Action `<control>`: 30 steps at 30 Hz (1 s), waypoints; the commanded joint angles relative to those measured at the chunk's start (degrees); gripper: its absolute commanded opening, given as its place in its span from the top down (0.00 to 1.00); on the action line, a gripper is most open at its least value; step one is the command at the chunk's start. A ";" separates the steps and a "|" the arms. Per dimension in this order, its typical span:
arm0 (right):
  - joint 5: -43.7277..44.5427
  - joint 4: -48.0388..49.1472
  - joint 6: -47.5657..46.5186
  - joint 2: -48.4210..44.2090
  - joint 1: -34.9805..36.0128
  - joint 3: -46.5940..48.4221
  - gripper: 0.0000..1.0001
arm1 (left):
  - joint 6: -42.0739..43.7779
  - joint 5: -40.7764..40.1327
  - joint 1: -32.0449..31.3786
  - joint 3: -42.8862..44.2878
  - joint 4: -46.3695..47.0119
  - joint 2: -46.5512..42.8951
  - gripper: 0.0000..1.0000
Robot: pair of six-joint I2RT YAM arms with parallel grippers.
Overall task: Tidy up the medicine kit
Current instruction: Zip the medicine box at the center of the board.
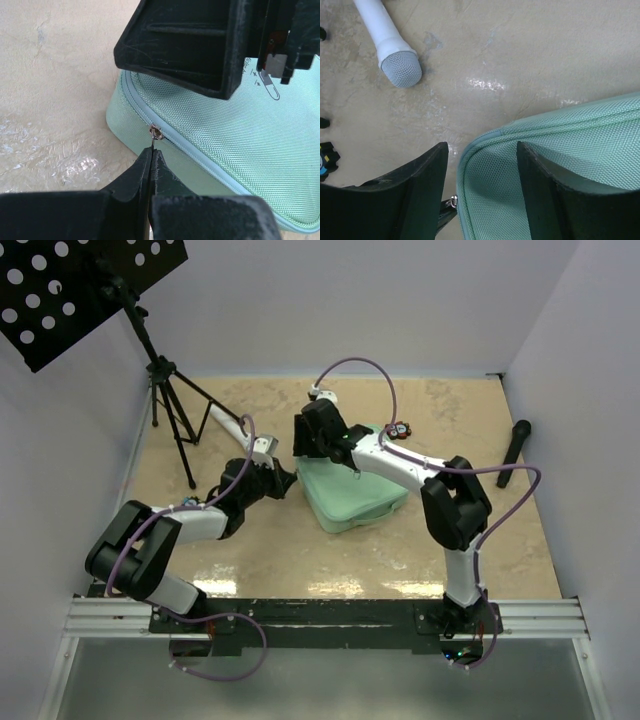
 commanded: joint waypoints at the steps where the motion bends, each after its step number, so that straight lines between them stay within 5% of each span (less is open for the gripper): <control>1: 4.73 -8.14 6.02 -1.19 0.19 0.01 0.40 | 0.86 -2.49 -0.04 -1.66 7.09 -0.24 1.00; 9: 7.73 -12.26 -2.75 -3.76 0.80 0.10 0.42 | 0.60 -2.50 -0.04 -2.54 7.62 -0.85 1.00; 15: 7.73 -5.06 -8.12 -9.73 5.28 -6.50 0.40 | 0.60 -2.58 -0.13 -2.98 7.62 -1.47 1.00; 30: 16.09 -7.17 -7.25 -2.36 9.16 1.06 0.47 | -1.51 -1.00 -0.21 -4.91 10.52 -2.26 1.00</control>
